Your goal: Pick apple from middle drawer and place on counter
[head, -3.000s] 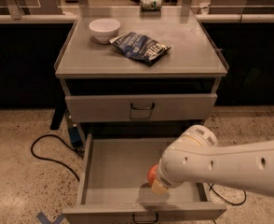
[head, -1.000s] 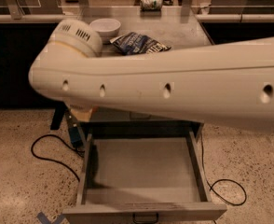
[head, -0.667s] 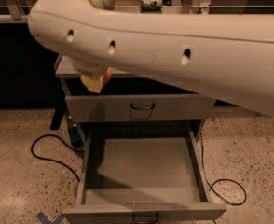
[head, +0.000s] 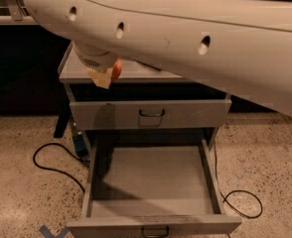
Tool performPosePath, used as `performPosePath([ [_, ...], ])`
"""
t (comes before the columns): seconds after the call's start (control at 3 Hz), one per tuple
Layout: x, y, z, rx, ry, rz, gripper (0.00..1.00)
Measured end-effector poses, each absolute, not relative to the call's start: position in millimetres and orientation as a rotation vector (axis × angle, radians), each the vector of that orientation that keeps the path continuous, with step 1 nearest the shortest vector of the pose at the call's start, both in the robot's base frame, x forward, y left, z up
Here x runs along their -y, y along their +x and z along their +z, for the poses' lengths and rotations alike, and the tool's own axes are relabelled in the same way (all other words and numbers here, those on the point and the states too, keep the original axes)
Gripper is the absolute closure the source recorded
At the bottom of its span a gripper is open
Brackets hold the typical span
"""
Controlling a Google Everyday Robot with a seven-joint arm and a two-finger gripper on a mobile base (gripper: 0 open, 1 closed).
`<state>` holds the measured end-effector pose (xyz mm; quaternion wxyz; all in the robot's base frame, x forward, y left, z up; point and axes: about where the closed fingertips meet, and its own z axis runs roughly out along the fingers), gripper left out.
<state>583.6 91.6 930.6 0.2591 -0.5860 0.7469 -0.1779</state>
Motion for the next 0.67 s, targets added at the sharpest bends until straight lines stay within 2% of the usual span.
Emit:
performPosePath([
  [0.67, -53.0, 628.9, 908.0, -2.242, -1.721, -0.331, 1.0],
])
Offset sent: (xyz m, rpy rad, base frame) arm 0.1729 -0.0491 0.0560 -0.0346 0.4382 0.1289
